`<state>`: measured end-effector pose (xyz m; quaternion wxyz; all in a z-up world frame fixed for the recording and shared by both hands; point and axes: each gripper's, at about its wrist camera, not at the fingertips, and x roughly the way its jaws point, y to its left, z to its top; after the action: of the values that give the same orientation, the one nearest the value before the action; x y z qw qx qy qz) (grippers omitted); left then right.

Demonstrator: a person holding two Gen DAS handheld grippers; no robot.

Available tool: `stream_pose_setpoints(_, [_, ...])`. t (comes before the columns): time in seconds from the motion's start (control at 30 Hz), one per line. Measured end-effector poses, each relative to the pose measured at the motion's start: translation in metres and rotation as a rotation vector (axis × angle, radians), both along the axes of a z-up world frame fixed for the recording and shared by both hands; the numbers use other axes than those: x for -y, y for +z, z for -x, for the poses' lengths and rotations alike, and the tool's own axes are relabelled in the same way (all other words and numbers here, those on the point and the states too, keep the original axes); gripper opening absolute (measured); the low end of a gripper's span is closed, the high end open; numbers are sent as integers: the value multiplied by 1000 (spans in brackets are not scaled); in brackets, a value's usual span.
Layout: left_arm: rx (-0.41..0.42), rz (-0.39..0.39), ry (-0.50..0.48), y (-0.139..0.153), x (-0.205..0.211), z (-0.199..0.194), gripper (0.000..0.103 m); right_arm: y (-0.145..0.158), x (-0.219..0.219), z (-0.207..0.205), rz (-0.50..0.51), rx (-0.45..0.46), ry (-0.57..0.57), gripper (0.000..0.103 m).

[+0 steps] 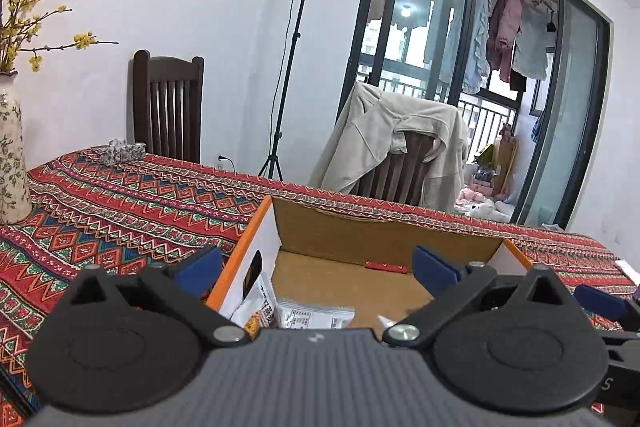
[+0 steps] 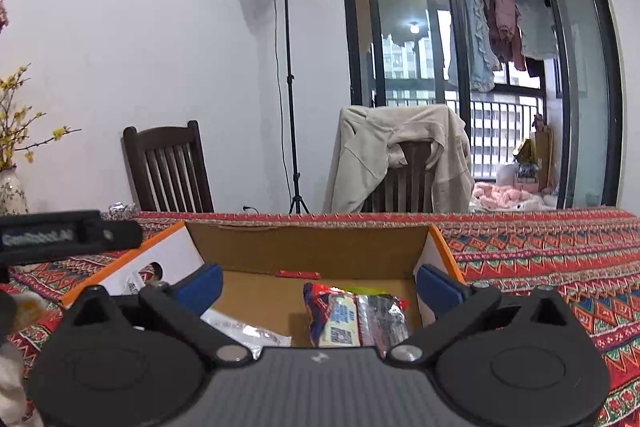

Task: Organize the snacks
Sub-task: 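Lower both held packets into the cardboard box and open both grippers, then move both open grippers back from the box toward the snack pile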

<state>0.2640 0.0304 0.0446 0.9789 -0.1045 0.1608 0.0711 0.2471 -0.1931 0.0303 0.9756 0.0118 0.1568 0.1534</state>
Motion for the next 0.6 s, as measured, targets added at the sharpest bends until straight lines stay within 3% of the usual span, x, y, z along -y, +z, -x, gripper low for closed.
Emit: stream_pose_setpoints(0.6, [-22,4,-5,-3,-2,0,103,2,1,-1,0,8,-12,103])
